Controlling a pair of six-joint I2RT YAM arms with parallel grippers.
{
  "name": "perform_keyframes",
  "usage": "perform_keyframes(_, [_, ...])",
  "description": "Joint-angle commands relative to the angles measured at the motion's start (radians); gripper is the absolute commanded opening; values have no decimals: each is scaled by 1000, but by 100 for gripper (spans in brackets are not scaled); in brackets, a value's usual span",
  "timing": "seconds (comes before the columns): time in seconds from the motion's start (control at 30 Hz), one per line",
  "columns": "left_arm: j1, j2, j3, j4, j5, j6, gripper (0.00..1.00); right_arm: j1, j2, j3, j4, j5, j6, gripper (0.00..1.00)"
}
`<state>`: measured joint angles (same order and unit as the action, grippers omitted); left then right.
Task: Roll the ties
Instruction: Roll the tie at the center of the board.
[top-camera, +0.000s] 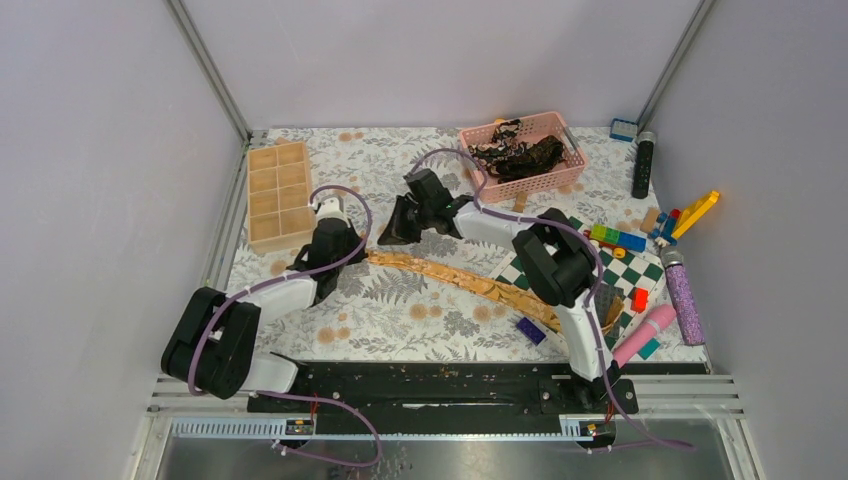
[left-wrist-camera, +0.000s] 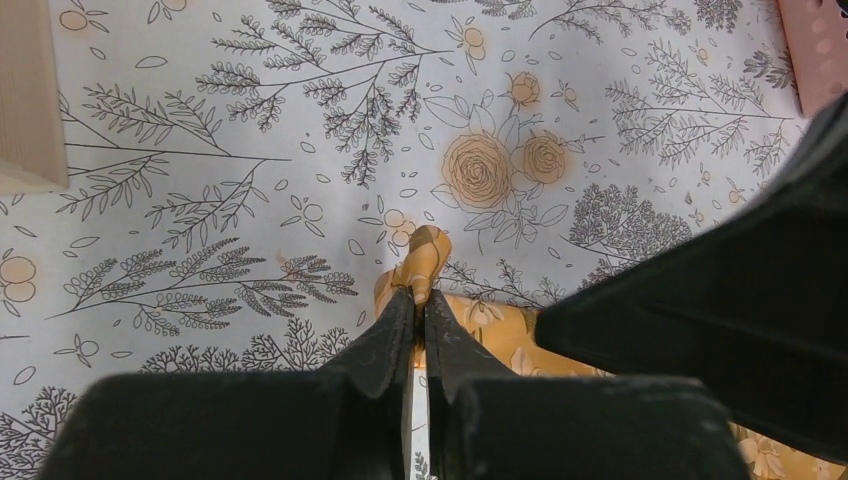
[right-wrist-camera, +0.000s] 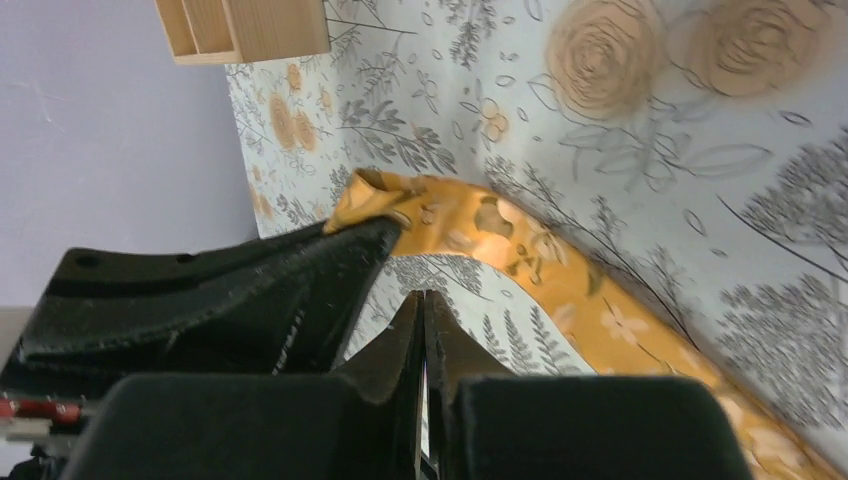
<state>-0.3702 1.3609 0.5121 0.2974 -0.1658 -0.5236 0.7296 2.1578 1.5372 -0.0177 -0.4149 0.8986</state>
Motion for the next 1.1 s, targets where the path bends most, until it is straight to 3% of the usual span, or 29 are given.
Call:
perform_keyframes(0.0, [-8, 10, 23, 60, 20, 24, 0, 28, 60, 111, -39, -1, 25, 0])
perform_keyframes(0.77, [-10, 39, 61, -11, 76, 33, 0, 67, 237, 245, -89, -33, 37, 0])
perform_keyframes(1.07, [-14, 59, 63, -15, 91, 31, 0, 66, 113, 105, -64, 45, -59, 2])
